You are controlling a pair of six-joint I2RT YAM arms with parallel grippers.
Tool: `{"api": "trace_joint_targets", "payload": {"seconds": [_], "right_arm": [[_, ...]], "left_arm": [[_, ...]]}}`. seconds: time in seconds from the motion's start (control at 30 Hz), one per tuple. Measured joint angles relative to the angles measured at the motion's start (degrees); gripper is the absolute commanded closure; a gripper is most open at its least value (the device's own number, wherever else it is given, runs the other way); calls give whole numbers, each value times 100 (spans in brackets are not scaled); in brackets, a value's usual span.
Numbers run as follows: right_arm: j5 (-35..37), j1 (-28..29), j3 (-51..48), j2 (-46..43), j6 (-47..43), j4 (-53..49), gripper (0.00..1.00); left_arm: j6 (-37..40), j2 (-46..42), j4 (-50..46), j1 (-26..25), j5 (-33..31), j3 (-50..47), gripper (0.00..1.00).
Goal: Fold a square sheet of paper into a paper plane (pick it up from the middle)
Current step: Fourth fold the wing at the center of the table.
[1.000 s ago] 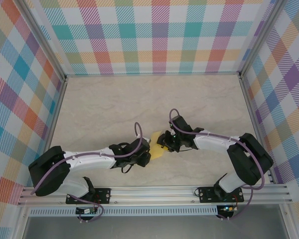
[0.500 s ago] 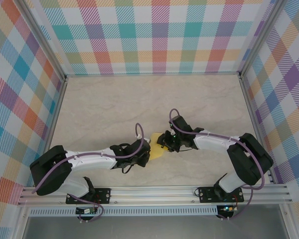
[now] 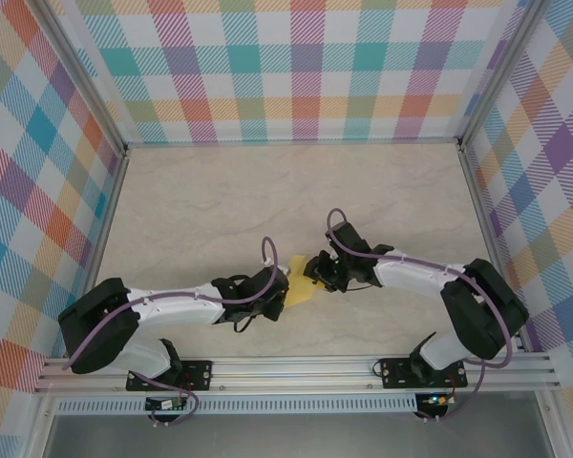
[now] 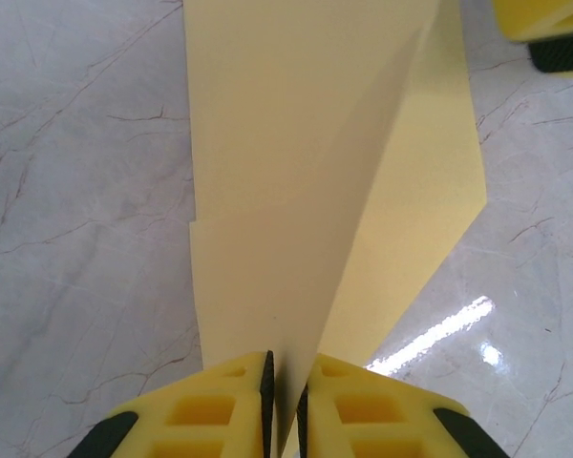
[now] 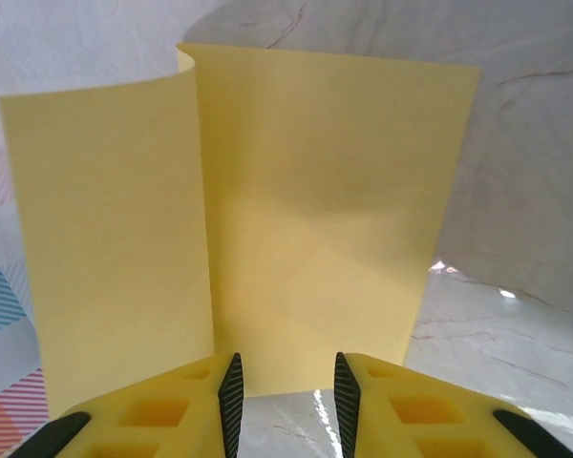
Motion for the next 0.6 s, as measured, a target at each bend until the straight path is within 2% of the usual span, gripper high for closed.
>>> {"api": "trace_joint_targets", "payload": {"seconds": [0.27,0.6], "right_arm": [[400,-26,0,-546,-173,-629,65],[0,-7,-31,-511,-323,-129,72]], "left_arm": [[20,328,31,9,321,151,86],[-197,402,328,417,1086,155,85]]}}
